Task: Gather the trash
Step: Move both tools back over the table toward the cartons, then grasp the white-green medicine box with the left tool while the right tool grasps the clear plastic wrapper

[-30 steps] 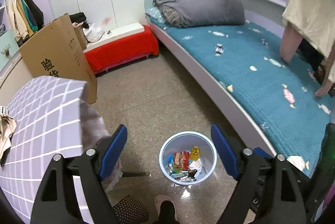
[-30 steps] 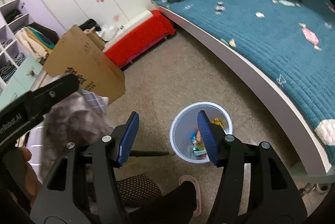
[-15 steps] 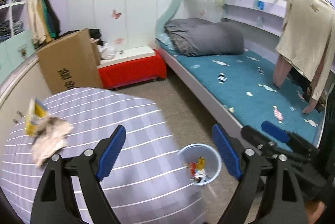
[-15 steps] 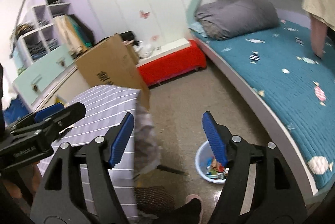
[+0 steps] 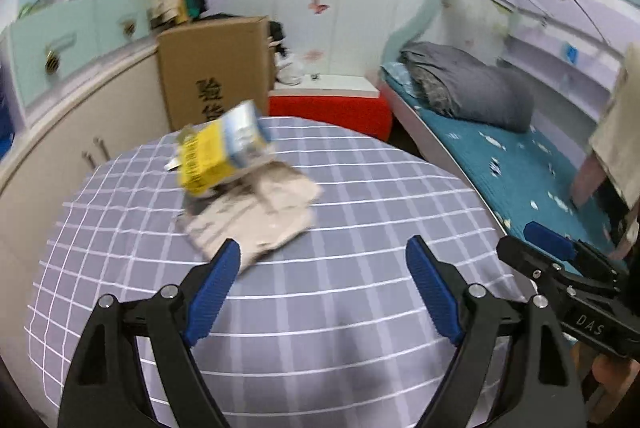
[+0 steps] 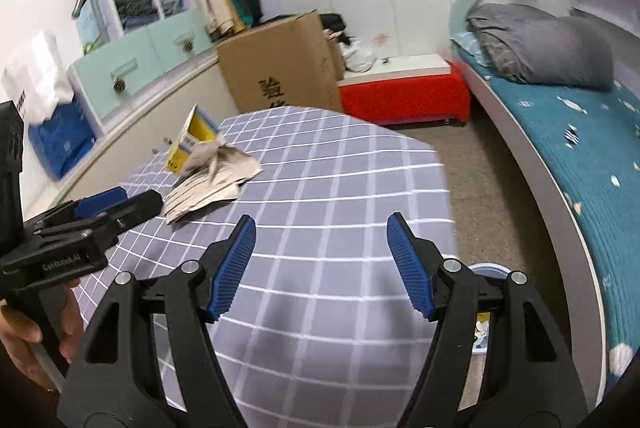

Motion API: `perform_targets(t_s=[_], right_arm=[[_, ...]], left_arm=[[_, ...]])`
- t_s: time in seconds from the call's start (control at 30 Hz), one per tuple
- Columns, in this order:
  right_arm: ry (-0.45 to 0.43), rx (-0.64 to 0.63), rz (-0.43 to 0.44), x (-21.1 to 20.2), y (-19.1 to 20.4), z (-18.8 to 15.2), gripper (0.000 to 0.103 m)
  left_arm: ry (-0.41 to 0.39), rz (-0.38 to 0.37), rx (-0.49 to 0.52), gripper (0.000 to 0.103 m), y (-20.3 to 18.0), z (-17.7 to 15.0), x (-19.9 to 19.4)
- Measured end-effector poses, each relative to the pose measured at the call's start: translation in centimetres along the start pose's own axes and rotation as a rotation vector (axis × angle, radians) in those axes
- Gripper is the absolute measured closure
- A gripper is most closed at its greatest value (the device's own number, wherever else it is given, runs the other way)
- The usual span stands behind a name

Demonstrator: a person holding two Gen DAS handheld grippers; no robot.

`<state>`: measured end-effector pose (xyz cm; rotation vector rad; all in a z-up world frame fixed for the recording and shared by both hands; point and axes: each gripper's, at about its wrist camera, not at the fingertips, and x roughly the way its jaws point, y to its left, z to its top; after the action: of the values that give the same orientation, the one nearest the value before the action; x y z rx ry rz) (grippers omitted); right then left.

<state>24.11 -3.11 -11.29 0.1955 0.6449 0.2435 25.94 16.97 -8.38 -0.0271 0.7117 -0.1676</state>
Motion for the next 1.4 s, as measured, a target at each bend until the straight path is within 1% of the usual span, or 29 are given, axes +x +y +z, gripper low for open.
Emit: perform_targets(t_s=[0.17,0.27,0.33,0.37,0.43,0.5,0.63,0.67,0.7,0.77,0.8,0.87,0.9,0.93,1.03,1.13,1.2,1.23,1.27,1.33,1.4], right_arm=[[0.025,-0.071,0.024,2.9,4.0,1.3,0.035],[0.046,-0.120,0.054,5.4,6.7,2.4,0.036],[0.074,-0.149,0.076,7.5,8.5,3.3,0.036],[0.080,-0.160,0.085,8.2,9.1,3.7,0.036],[0.081,-0.187,0.114,9.7,10.8,4.7,0.036],[0.088,-0.204,0.137,11.2,12.3,5.9,0.036],[0.116,-0.211,0.186,14.3,14.1,7.7,0.037],[0.126,-0.212,0.198,15.0,14.3,7.9,0.043],[0.140,-0.214,0.201,15.7,14.6,8.1,0.046],[0.173,-0.222,0.229,16.6,15.1,8.2,0.060],[0.193,-0.227,0.245,17.0,15.4,8.1,0.065],[0.226,-0.230,0.283,17.7,15.6,7.7,0.086],[0.228,-0.230,0.323,17.7,15.7,7.6,0.091],[0.223,-0.238,0.335,17.5,15.8,7.4,0.096],[0.132,-0.252,0.318,15.5,15.5,7.4,0.097],[0.031,-0.236,0.275,13.6,14.5,8.0,0.098],[-0.017,-0.225,0.234,12.8,13.5,8.5,0.098],[-0.028,-0.210,0.233,12.6,13.0,8.7,0.098],[-0.044,-0.193,0.220,12.3,12.4,8.9,0.098],[-0.055,-0.183,0.193,12.6,11.5,9.1,0.098],[-0.057,-0.169,0.186,13.1,10.7,9.1,0.098]], left_arm=[[0.005,0.043,-0.076,0.020,6.2,0.5,0.5],[-0.001,0.070,-0.113,0.020,8.8,1.1,0.7],[0.001,0.072,-0.142,0.020,10.5,1.5,0.9],[0.004,0.060,-0.166,0.020,11.7,1.9,1.0],[0.005,0.070,-0.188,0.020,13.0,2.4,1.4],[0.005,0.089,-0.189,0.020,14.0,2.8,1.9],[0.026,0.104,-0.193,0.020,15.5,3.8,3.3],[0.030,0.106,-0.195,0.020,15.8,4.0,3.6],[0.030,0.111,-0.197,0.020,16.1,4.1,3.7],[0.034,0.117,-0.202,0.020,16.8,4.4,4.1],[0.033,0.118,-0.209,0.020,17.0,4.5,4.3],[0.039,0.119,-0.212,0.020,17.5,4.8,4.7],[0.039,0.124,-0.211,0.020,17.6,4.9,4.9],[0.039,0.128,-0.211,0.020,17.6,4.9,5.0],[0.046,0.114,-0.219,0.020,17.7,5.6,6.0],[0.053,0.107,-0.242,0.020,17.4,6.4,7.0],[0.061,0.099,-0.251,0.020,17.0,6.8,7.9],[0.061,0.100,-0.244,0.020,16.6,7.1,8.3],[0.066,0.112,-0.205,0.020,15.9,7.4,9.0],[0.093,0.167,-0.110,0.020,14.6,7.6,10.1],[0.104,0.252,0.007,0.020,13.2,7.2,11.4]])
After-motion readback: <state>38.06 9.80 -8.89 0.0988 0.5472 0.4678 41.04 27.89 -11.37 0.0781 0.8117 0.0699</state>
